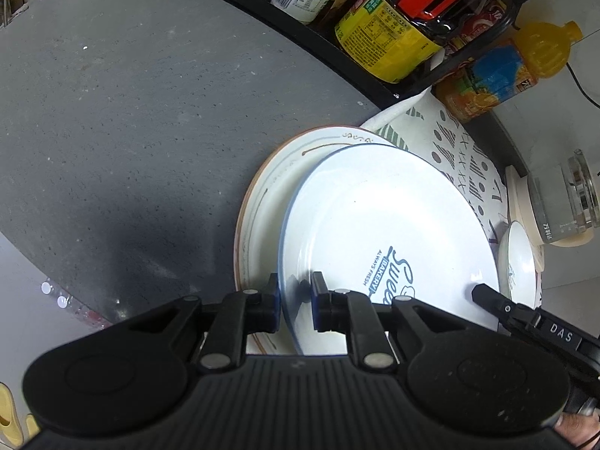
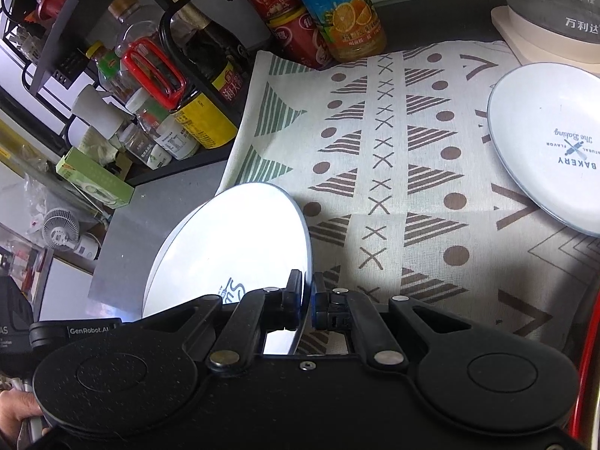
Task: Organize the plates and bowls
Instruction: 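Lower the 'Sweet' plate onto the flower-pattern plate and open both grippers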
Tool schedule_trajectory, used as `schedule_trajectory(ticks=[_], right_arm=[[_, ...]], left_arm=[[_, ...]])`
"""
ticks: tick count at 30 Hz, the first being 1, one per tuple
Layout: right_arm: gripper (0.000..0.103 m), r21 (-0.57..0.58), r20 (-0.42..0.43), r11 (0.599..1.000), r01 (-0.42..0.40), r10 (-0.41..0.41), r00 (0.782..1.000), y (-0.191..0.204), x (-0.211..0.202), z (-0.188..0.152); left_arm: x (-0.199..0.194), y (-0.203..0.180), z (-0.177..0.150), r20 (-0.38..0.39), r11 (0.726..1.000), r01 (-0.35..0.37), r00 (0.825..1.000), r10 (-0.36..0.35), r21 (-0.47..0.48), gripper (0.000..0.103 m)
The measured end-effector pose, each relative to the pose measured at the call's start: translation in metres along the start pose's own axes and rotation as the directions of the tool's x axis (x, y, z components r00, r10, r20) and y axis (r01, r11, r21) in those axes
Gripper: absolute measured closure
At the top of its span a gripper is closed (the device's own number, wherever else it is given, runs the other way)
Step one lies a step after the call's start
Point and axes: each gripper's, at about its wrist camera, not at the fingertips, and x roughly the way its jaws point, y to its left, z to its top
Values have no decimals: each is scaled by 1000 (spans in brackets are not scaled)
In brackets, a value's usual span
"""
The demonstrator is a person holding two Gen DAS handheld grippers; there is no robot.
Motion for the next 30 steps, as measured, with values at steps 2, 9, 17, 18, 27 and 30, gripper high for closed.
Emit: schedule_trajectory(ticks=[2,9,17,18,27,30], right_arm=[[99,4,1,1000,-3,3,1000,0,0,0],[99,10,1,1000,-1,1,1000,1,4,1],[99,21,2,1000,-13,13,1000,-2,5,3],[99,25,-1,1000,-11,11,1000,-3,6,3],[97,11,-38,1000,18,-18,999,4,19,2],[95,3,-50,999,36,-36,998,8,24,2]], left_arm=[[1,0,3,-5,1000,-1,1000,1,-2,89],[-1,-1,9,-44,1000,-24,999,24,-6,89],[-27,2,24,-1,999,-35,999,35,2,87],[-31,3,26,10,999,-39,999,39,0,87],[-27,17,37,7,998,-45,999,45,-47,84],[-22,19,36,-2,998,-42,999,42,-52,84]])
